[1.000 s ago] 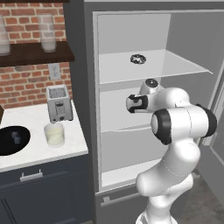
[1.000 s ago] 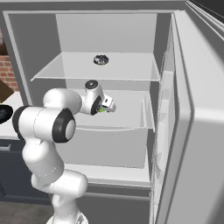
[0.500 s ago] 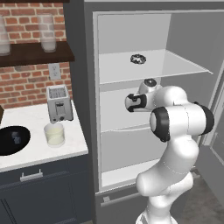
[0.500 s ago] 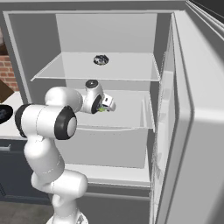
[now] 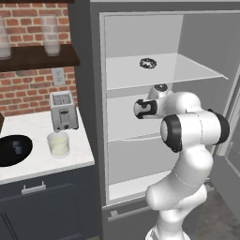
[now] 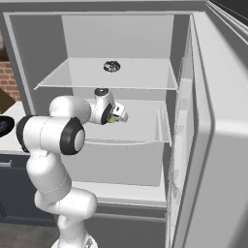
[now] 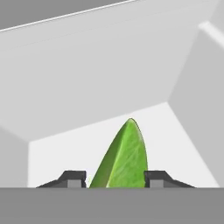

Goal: Grab a lemon wedge from the fridge and one ice cube from the ice bowl, and put them in the glass of lemonade.

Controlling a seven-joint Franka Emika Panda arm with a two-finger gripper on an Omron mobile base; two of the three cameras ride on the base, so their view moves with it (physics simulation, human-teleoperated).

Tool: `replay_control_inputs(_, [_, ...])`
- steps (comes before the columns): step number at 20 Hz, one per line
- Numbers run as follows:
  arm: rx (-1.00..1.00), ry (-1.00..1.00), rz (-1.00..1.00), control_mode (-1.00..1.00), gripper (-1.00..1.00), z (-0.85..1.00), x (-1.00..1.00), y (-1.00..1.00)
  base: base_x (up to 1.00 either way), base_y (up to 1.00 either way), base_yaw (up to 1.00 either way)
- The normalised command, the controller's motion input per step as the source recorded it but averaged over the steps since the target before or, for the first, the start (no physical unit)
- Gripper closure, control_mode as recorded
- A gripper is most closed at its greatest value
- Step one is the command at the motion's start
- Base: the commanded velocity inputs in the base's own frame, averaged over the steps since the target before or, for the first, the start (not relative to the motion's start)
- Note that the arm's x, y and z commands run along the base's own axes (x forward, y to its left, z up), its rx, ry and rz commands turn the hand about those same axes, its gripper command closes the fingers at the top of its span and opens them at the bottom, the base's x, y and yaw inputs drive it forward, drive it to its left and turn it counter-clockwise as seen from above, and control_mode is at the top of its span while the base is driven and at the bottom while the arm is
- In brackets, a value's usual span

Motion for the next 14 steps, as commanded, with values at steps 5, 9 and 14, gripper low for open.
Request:
replay_control_inputs(5, [0.00,0.00,0.00,-1.00,1.00,0.00,0.00,0.00,0.00,0.00,0.00])
replay_control_inputs(9, [0.00,0.00,0.00,-1.00,1.00,0.00,-0.19,0.00,0.00,0.00,0.00])
replay_control_inputs(14, [0.01,-0.01,0.03,-1.00,1.00,-0.01,-0.71,0.00,0.00,0.00,0.00])
